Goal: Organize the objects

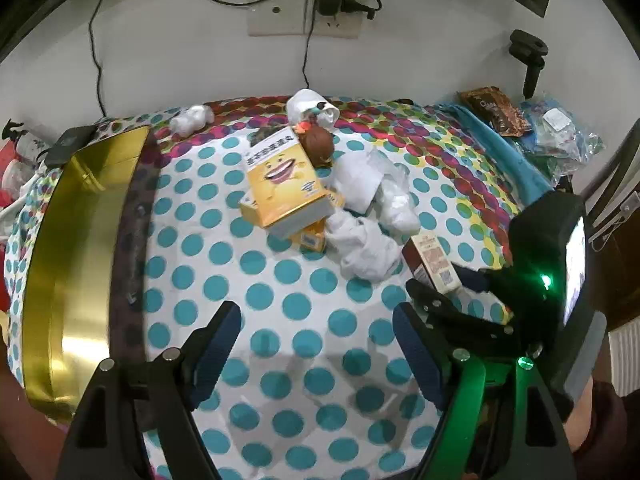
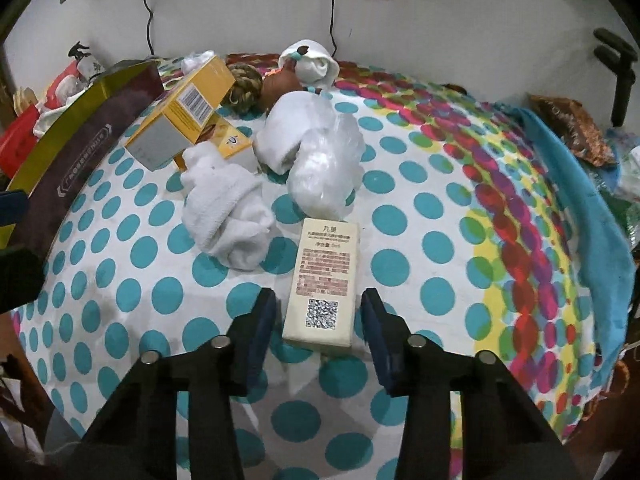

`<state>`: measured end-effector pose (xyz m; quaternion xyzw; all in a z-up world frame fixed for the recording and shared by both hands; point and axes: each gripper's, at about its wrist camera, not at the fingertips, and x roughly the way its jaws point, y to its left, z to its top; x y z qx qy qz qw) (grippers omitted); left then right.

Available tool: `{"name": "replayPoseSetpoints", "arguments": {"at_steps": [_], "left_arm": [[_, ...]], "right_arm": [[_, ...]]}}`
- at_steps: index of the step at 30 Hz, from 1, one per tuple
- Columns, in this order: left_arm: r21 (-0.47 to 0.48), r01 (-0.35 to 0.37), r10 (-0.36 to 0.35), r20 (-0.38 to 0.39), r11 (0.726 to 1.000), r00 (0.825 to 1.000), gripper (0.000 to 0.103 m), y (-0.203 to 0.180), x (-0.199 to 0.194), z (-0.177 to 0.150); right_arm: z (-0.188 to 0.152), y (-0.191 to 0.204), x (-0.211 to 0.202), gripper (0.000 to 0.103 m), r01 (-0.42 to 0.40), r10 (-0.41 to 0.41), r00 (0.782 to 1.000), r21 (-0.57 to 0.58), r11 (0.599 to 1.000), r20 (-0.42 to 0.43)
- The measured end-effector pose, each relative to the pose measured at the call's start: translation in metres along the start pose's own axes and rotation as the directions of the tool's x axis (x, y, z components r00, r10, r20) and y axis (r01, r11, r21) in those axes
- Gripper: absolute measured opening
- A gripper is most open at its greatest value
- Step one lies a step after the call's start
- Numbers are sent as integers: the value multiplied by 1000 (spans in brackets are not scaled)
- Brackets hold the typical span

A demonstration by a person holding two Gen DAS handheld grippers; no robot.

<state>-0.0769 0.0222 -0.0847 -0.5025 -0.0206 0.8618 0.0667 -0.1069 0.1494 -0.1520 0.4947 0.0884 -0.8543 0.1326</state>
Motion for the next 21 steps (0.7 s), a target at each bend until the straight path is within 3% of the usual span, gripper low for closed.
{"name": "replayPoseSetpoints", "arguments": {"at_steps": [3, 21], "left_arm": [[8, 5, -4, -26, 1000, 1000, 81, -9, 16, 5], [-35, -52, 49, -66, 998, 997, 81, -37, 65, 19]], "right_arm": [[0, -5, 1, 27, -12, 12, 1000, 20, 1000, 12], [-20, -30, -16, 27, -15, 14, 1000, 33, 999, 24]]}}
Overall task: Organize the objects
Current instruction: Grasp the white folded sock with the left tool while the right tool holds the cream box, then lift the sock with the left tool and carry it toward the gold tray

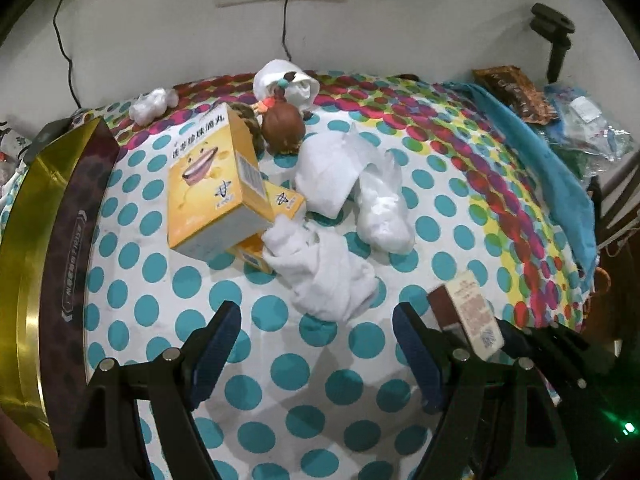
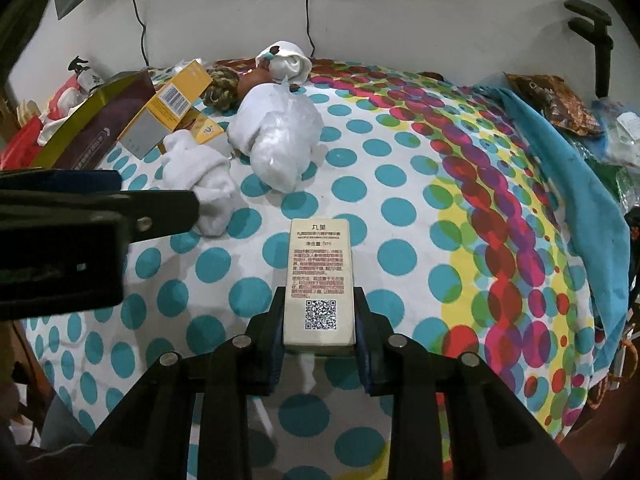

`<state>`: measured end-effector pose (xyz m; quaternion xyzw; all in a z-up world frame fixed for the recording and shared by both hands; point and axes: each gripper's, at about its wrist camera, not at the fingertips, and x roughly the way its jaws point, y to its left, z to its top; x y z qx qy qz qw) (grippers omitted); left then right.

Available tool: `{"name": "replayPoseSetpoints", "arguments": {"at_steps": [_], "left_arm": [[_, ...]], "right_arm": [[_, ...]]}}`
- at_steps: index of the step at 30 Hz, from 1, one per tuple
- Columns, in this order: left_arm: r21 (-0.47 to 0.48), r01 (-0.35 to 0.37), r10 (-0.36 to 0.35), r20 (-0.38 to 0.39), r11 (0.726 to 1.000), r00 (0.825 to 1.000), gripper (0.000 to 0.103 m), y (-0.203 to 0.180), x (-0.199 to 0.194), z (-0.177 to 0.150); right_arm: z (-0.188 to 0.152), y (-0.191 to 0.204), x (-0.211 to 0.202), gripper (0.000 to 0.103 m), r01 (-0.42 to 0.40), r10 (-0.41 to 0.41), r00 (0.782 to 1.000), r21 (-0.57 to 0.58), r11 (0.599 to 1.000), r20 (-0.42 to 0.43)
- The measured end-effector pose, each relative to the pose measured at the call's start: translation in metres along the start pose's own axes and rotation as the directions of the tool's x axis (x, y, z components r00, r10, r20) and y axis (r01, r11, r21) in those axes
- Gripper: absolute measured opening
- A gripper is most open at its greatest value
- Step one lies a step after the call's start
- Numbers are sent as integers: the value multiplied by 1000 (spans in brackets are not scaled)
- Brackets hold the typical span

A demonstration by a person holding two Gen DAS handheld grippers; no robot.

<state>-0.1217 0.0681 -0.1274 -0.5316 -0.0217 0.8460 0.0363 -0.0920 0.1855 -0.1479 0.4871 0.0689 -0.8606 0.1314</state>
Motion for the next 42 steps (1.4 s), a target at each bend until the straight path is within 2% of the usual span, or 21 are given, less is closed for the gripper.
{"name": "replayPoseSetpoints", "arguments": {"at_steps": [8, 17, 18, 20, 21, 22, 28, 36, 42], "left_arm": [[-17, -36, 36, 4, 999, 999, 81, -1, 20, 0], [-8, -24, 24, 23, 1000, 999, 80, 2, 24, 3], [-6, -16, 16, 22, 1000, 1000, 79, 2, 24, 2], [1, 5, -5, 27, 1000, 1000, 61, 1, 25, 2], [10, 38, -38, 15, 999, 999, 40, 0, 26, 2], [10, 34, -34, 11, 999, 999, 38, 0, 27, 2], [38, 30, -32, 44, 999, 999, 28, -2, 20, -1], [75, 2, -8, 80, 997, 997, 27, 1, -1, -10], [74, -48, 41, 101, 996, 994, 27, 15, -19, -16]], "right_arm": [[-1, -3, 0, 27, -9, 9, 1000, 1, 1000, 3], [-1, -3, 1, 27, -19, 19, 1000, 7, 1000, 10], [0, -3, 1, 27, -18, 18, 1000, 7, 1000, 9], [0, -3, 1, 27, -22, 22, 1000, 7, 1000, 10], [0, -3, 1, 27, -20, 20, 1000, 6, 1000, 9], [-1, -3, 1, 27, -19, 19, 1000, 8, 1000, 9], [0, -4, 1, 27, -20, 20, 1000, 7, 1000, 10], [1, -3, 1, 27, -21, 21, 1000, 2, 1000, 9], [3, 1, 1, 27, -6, 6, 1000, -2, 1000, 7]]}}
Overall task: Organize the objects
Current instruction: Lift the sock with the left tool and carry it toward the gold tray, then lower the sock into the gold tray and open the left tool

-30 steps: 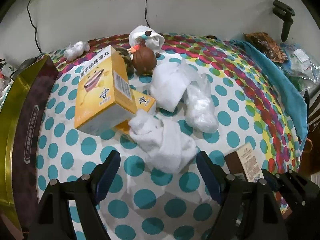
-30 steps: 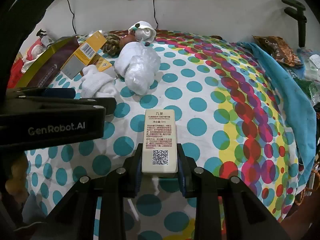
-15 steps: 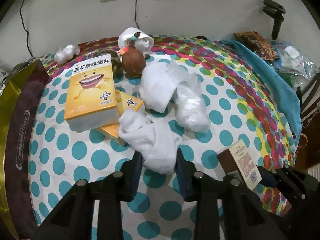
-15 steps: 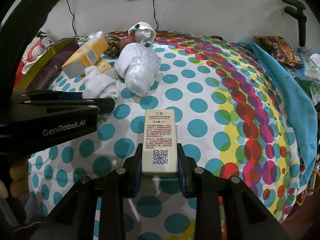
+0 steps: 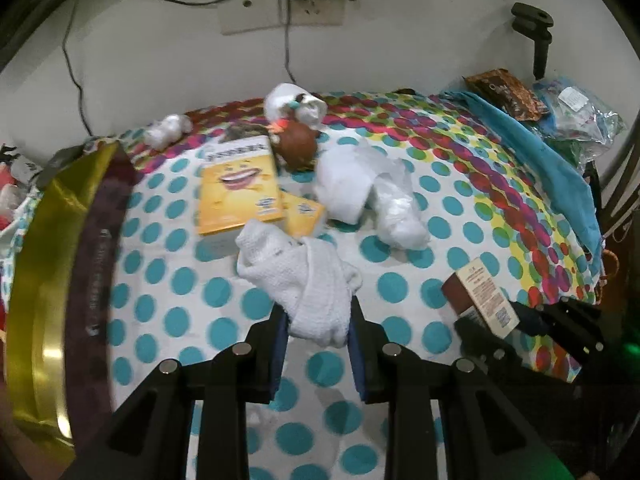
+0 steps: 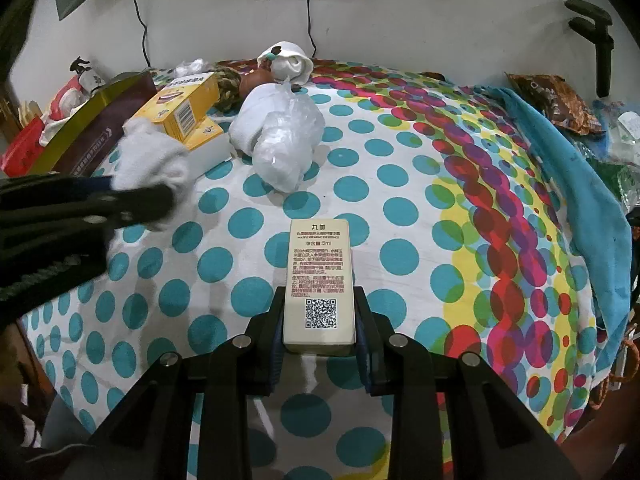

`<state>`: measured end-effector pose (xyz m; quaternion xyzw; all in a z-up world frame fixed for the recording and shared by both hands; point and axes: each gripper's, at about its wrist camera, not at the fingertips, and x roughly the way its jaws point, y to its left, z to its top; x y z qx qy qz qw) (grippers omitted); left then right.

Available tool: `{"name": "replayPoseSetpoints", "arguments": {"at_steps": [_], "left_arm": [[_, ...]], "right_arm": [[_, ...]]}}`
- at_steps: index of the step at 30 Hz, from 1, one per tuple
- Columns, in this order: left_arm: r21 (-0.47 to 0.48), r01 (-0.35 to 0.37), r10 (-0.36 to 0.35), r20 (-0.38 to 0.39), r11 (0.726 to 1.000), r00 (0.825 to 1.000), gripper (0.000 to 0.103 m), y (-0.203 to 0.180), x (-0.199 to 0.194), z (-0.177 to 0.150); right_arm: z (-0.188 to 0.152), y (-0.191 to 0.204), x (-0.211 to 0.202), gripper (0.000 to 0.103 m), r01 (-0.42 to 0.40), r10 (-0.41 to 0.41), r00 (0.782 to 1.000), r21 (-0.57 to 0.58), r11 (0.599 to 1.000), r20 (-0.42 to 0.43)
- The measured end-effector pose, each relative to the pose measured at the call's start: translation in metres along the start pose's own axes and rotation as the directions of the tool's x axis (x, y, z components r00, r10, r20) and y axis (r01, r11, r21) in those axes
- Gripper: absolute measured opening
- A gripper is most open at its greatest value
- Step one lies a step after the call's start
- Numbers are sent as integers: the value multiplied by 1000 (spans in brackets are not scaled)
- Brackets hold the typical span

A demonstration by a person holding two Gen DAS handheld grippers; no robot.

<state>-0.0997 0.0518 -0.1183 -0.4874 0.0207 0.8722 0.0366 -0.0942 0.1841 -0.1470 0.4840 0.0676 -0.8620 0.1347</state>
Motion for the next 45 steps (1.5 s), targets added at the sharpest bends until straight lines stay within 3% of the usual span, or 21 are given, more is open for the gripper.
{"name": "replayPoseSetpoints", "arguments": {"at_steps": [5, 13, 23, 31, 35, 45], "left_arm": [[-27, -30, 29, -6, 999, 1000, 27, 20, -13, -4], [-42, -86, 88, 55, 995, 995, 27, 57, -57, -7], [-92, -212, 222, 121, 973, 968, 27, 124, -101, -3], [-177, -310, 328, 85, 934, 941, 27, 197, -102, -16], [-211, -312, 332, 67, 926, 941, 27, 226, -94, -23], [-223, -362, 376, 25, 905, 926, 27, 259, -61, -27]], "right_arm": [[2, 6, 1, 27, 23, -23, 1000, 1, 1000, 3], [4, 9, 2, 27, 34, -34, 999, 2, 999, -1], [4, 10, 4, 27, 39, -39, 999, 18, 999, -7], [5, 12, 4, 28, 73, -73, 997, 15, 997, -16], [7, 16, 5, 28, 95, -95, 995, 11, 995, -23], [9, 24, 6, 28, 148, -148, 989, -8, 989, -29]]}}
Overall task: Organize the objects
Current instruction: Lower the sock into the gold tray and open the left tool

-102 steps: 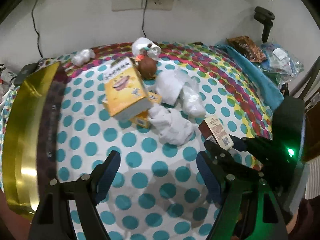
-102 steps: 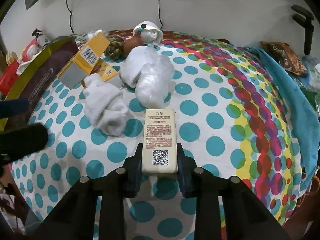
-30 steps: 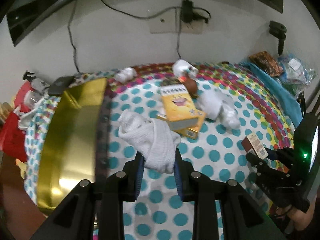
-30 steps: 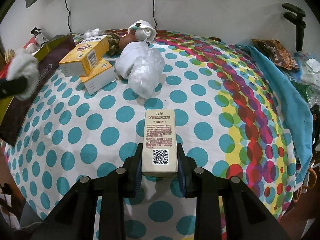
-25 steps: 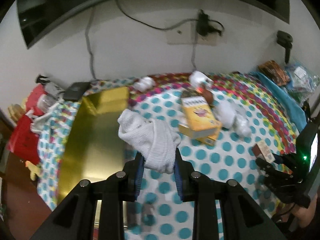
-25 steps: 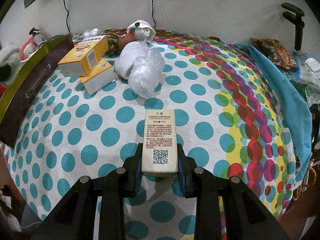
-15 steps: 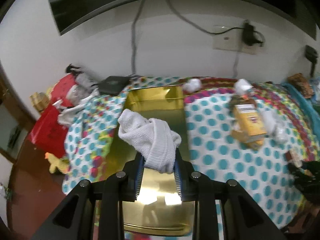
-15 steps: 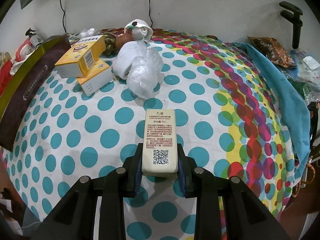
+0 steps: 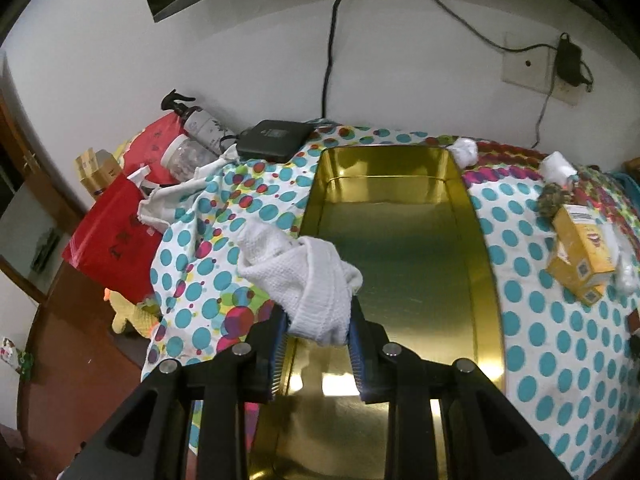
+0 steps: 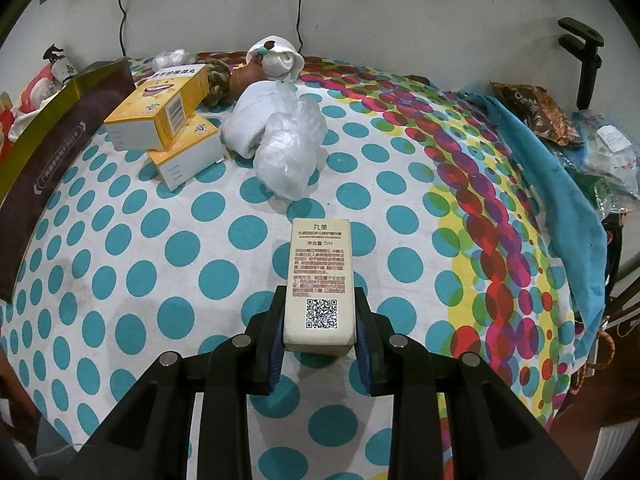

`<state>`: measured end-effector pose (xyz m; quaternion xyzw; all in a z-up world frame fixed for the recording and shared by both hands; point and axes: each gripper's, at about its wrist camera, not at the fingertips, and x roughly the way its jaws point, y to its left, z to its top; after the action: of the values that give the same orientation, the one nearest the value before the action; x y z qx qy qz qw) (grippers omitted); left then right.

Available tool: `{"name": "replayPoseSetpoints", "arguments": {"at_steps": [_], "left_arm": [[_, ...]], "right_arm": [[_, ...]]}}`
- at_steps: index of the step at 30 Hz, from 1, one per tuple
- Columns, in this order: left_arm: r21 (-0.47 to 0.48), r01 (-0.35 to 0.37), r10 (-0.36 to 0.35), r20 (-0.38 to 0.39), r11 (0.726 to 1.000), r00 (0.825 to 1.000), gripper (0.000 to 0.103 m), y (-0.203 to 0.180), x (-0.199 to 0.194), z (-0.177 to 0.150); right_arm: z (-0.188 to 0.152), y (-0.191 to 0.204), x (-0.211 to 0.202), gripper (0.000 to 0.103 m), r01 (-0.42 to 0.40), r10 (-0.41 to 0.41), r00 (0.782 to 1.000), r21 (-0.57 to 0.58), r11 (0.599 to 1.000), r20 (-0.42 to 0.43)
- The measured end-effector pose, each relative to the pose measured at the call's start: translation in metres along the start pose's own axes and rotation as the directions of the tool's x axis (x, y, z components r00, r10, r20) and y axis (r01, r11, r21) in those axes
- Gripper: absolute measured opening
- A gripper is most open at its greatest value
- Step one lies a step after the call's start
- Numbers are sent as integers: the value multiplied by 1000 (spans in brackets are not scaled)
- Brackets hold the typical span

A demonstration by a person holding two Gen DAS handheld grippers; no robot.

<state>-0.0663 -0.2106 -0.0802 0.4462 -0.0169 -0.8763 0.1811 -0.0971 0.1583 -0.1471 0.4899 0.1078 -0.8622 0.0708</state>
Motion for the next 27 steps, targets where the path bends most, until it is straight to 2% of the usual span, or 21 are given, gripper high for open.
{"name": "replayPoseSetpoints", "arguments": {"at_steps": [9, 16, 21, 27], "left_arm": [[-10, 5, -5, -17, 1000, 1000, 28, -1, 21, -5], [-18, -14, 14, -30, 1000, 999, 34, -3, 29, -7], [-29, -5, 3, -49, 1000, 999, 43, -4, 33, -10], [-26, -14, 13, -25, 1000, 1000, 48, -7, 31, -11]], "right_arm": [[-1, 4, -1, 28, 35, -36, 999, 15, 999, 30], [-1, 5, -1, 28, 42, -42, 999, 12, 999, 31], [0, 4, -1, 28, 42, -43, 998, 15, 999, 36], [0, 4, -1, 28, 44, -45, 998, 13, 999, 38]]}}
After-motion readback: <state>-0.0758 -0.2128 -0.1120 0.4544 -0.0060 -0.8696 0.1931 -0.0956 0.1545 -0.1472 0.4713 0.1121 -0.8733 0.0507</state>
